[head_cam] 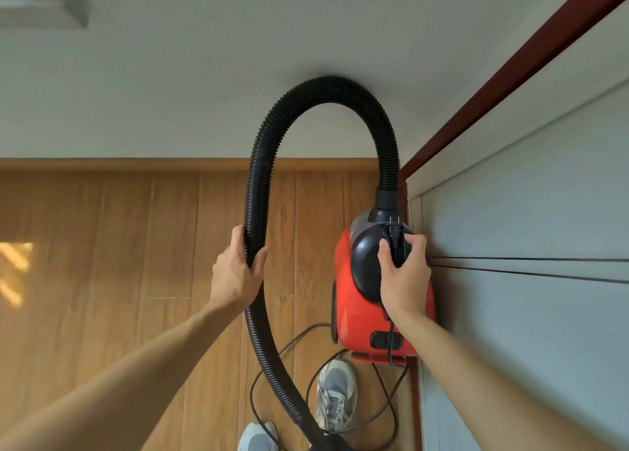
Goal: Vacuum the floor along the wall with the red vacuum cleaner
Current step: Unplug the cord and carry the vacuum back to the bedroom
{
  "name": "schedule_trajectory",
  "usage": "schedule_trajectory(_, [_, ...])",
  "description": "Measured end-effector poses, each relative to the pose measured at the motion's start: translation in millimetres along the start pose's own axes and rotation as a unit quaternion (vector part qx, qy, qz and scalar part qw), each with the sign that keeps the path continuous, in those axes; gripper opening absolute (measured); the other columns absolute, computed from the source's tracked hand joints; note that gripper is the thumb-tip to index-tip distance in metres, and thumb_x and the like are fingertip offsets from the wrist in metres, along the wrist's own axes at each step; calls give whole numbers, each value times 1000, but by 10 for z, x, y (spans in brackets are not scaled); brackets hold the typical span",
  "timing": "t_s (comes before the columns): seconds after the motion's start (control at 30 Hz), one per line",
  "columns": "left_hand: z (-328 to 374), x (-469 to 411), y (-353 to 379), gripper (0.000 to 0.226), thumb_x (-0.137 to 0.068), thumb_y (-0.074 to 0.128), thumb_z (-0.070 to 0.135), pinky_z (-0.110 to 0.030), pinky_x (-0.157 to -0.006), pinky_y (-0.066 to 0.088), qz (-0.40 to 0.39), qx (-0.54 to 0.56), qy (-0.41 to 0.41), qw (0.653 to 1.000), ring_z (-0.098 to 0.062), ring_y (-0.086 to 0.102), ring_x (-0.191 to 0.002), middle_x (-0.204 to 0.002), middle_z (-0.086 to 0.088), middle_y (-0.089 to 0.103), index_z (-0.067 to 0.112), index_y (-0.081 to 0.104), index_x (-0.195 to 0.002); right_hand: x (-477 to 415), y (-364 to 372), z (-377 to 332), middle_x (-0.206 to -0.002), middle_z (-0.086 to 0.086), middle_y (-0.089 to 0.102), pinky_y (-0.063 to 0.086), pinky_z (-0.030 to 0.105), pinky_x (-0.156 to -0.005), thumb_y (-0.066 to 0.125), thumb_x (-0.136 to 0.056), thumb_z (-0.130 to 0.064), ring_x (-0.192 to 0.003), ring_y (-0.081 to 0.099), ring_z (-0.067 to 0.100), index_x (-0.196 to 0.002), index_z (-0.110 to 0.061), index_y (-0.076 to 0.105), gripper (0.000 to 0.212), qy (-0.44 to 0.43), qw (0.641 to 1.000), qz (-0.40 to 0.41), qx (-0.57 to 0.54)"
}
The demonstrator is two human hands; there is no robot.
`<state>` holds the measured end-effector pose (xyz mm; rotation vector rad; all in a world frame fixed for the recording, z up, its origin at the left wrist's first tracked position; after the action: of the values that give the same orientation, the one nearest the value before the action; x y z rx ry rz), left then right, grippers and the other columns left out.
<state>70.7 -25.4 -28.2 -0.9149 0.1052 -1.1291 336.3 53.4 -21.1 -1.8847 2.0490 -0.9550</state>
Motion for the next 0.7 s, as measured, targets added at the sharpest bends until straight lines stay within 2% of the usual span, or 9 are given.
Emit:
schedule_trajectory(0.1, [-121,-189,105,27,-98,57,31,-10,-47,36,4,-13,9,1000,-6,59,-60,-78,10,59,25,39,-117,-90,123,147,-78,-13,59,40,14,-55,58,-97,-36,-71,58,5,-102,-28,43,18,-3,1000,2,-1])
schedule_trajectory(0.17, [-189,-273,182,27,-98,56,31,-8,-45,35,9,-17,12,1000,-5,58,-61,-80,11,59,24,39,-119,-147,201,233,-76,-13,59,41,14,-54,59,-98,-35,-70,59,4,-101,-28,42,18,-4,1000,3,-5])
schedule_trajectory(0.3, [-309,-394,315,28,-99,56,29,-13,-50,36,19,-18,11,1000,-6,58,-65,-86,4,60,22,38,-120,-255,332,338,-77,-12,59,42,23,-58,57,-98,-36,-77,59,20,-102,-28,41,19,2,1000,1,-6])
schedule_trajectory(0.4, [-370,-467,393,26,-99,55,29,-26,-55,44,27,-8,3,1000,-17,61,-70,-86,0,62,24,38,-117,-295,414,373,-78,-11,58,42,24,-60,57,-98,-37,-80,59,25,-101,-28,40,19,1,1000,1,-10])
schedule_trajectory(0.47, [-395,-508,436,26,-99,55,28,-31,-62,46,33,-4,1,999,-20,62,-73,-88,-1,62,24,38,-118,-300,475,374,-79,-6,59,45,31,-64,56,-98,-39,-82,59,27,-102,-26,40,21,5,1000,-1,-14])
schedule_trajectory(0.6, [-418,-571,485,29,-99,55,26,-37,-69,49,49,4,-6,999,-24,61,-78,-94,-2,62,22,38,-121,-282,596,352,-73,-2,57,50,40,-55,56,-99,-36,-65,60,20,-104,-20,40,23,5,1000,-6,-28])
schedule_trajectory(0.7, [-419,-606,457,31,-99,55,27,-40,-71,52,57,-2,-4,998,-26,62,-81,-96,-2,62,21,39,-124,-252,662,362,-74,-3,57,50,37,-56,55,-99,-35,-66,60,27,-104,-20,39,22,4,1000,-2,-27])
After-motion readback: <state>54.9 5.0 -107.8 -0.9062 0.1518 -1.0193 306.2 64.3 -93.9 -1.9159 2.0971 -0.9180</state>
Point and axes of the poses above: each hand's wrist, its own x-axis away from the middle knuckle, its own y-axis out of the palm, z = x × y, the point moved 3 cm from there along -x, towards the middle knuckle
